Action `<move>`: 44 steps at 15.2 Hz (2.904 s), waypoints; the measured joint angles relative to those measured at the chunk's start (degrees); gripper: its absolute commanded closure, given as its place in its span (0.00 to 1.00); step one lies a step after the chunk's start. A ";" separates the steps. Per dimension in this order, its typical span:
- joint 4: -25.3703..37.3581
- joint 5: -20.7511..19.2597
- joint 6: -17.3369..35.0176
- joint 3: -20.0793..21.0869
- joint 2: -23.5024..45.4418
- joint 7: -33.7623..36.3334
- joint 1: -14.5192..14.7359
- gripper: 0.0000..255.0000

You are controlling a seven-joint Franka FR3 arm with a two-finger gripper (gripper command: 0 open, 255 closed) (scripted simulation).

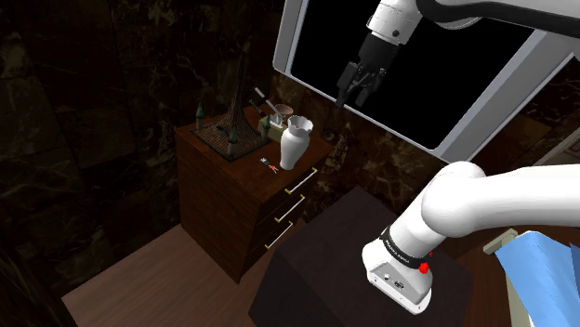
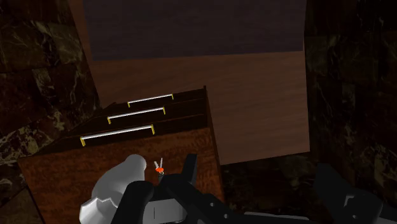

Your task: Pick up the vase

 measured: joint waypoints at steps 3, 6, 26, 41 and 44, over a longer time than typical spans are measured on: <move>-0.24 -0.38 1.41 -1.18 1.46 -1.21 -0.51 0.00; -0.27 -1.21 5.11 -4.02 5.77 -4.21 -1.68 0.00; 19.77 6.02 18.79 -19.90 46.61 -26.35 -6.38 0.00; 55.08 18.55 12.10 -19.99 83.68 -37.95 -17.74 0.00; 65.78 19.76 8.53 -19.13 91.80 -37.80 -20.73 0.00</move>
